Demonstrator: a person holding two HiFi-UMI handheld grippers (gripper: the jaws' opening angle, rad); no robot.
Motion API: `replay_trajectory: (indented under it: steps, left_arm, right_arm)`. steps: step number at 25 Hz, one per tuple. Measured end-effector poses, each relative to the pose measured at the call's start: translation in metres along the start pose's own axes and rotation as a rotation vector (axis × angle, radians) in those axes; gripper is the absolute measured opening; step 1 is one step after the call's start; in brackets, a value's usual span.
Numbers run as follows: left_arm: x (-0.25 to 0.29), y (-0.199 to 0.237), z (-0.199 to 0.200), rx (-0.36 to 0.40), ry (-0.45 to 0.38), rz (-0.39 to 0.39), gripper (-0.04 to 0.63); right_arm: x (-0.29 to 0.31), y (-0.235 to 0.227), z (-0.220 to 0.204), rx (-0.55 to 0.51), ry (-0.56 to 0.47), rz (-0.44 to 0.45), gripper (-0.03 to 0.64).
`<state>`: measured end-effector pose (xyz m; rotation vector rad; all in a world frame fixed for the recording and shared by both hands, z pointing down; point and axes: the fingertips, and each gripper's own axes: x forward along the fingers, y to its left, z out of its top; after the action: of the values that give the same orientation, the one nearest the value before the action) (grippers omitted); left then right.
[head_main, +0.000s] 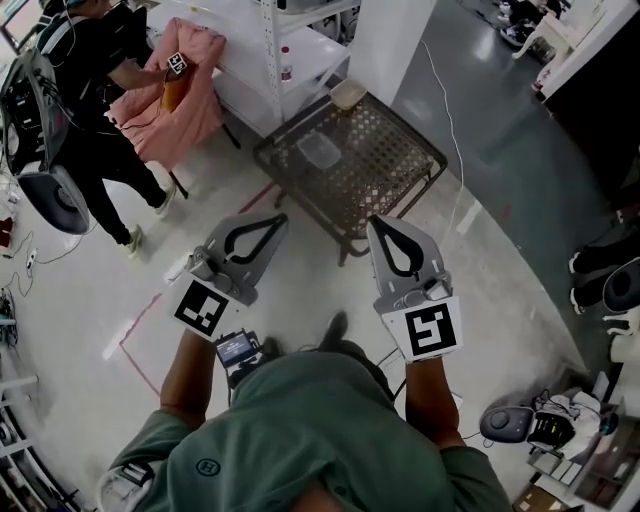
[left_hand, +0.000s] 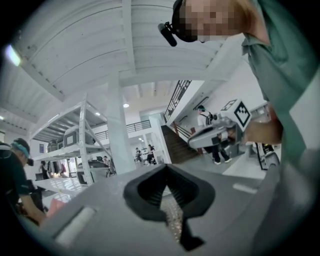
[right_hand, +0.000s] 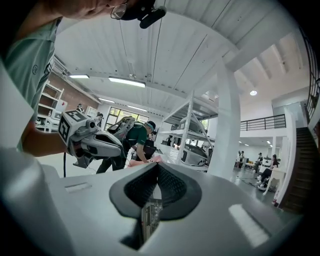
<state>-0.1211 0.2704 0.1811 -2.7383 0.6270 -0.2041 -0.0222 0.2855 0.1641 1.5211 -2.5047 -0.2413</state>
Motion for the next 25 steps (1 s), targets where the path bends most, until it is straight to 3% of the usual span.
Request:
replay_trajectory:
  steps: [9, 17, 25]
  left_arm:
    - [0.07, -0.002, 0.002, -0.027, 0.051, 0.073, 0.002]
    - [0.088, -0.012, -0.002, -0.036, 0.089, 0.086, 0.002]
    - [0.13, 0.038, -0.02, -0.046, 0.061, 0.008, 0.002]
  right_arm:
    - [0.008, -0.073, -0.023, 0.025, -0.034, 0.08, 0.005]
    - [0.002, -0.089, -0.043, 0.042, -0.031, 0.104, 0.005]
    - [0.047, -0.125, -0.048, 0.039, 0.034, 0.051, 0.005]
